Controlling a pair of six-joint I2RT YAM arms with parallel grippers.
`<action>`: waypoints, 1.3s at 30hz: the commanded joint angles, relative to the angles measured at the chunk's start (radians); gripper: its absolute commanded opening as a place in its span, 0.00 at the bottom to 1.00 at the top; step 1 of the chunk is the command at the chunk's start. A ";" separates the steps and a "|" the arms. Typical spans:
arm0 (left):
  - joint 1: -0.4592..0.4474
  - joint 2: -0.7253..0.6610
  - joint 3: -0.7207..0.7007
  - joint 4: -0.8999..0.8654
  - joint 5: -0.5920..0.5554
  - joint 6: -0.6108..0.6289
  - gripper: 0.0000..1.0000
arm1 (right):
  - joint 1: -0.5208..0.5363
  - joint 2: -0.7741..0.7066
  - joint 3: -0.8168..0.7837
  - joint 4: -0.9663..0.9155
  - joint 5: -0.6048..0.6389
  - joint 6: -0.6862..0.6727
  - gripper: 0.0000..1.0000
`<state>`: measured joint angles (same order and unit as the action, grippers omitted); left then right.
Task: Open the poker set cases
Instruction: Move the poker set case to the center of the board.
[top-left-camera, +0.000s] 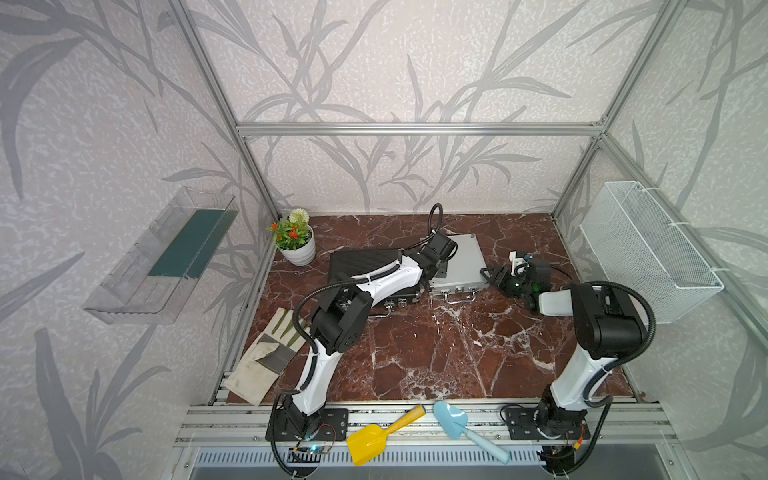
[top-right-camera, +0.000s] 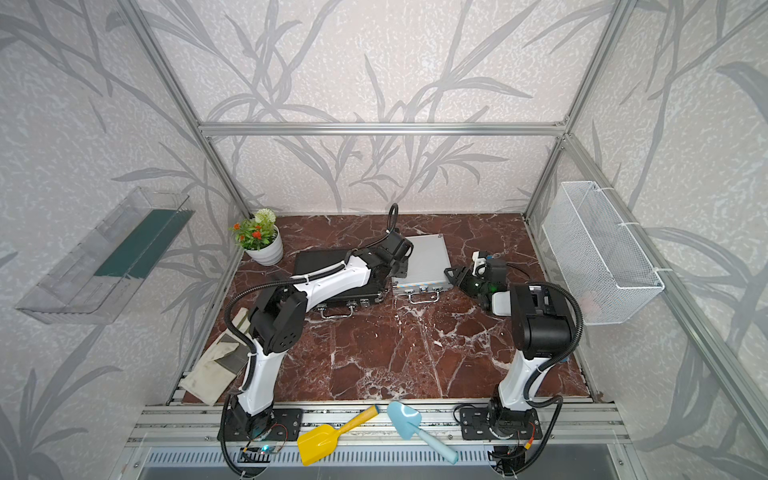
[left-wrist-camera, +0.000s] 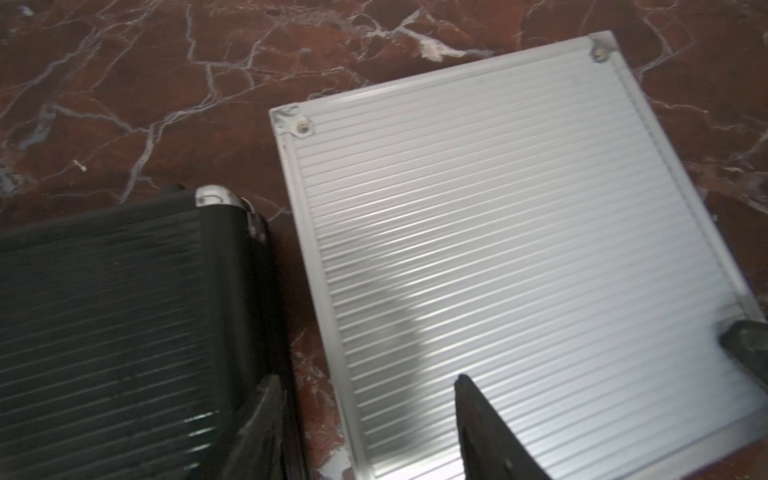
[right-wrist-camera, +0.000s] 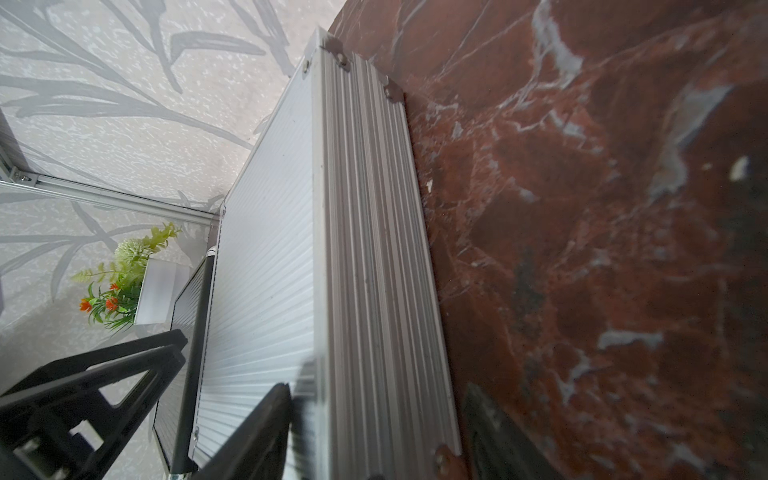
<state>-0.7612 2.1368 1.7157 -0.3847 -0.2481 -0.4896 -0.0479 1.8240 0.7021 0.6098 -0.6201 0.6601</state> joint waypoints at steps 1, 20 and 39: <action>-0.018 -0.039 0.000 0.035 0.005 0.011 0.53 | -0.003 -0.014 -0.023 0.000 0.025 -0.014 0.65; 0.015 0.053 0.058 -0.061 0.027 -0.110 0.53 | -0.002 -0.003 0.003 -0.006 -0.003 -0.016 0.63; 0.025 0.159 0.156 -0.088 0.176 -0.128 0.47 | 0.016 -0.002 -0.008 0.024 -0.072 0.014 0.41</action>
<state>-0.7136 2.2467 1.8378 -0.4541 -0.1177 -0.6220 -0.0429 1.8374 0.7158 0.6468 -0.6727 0.6716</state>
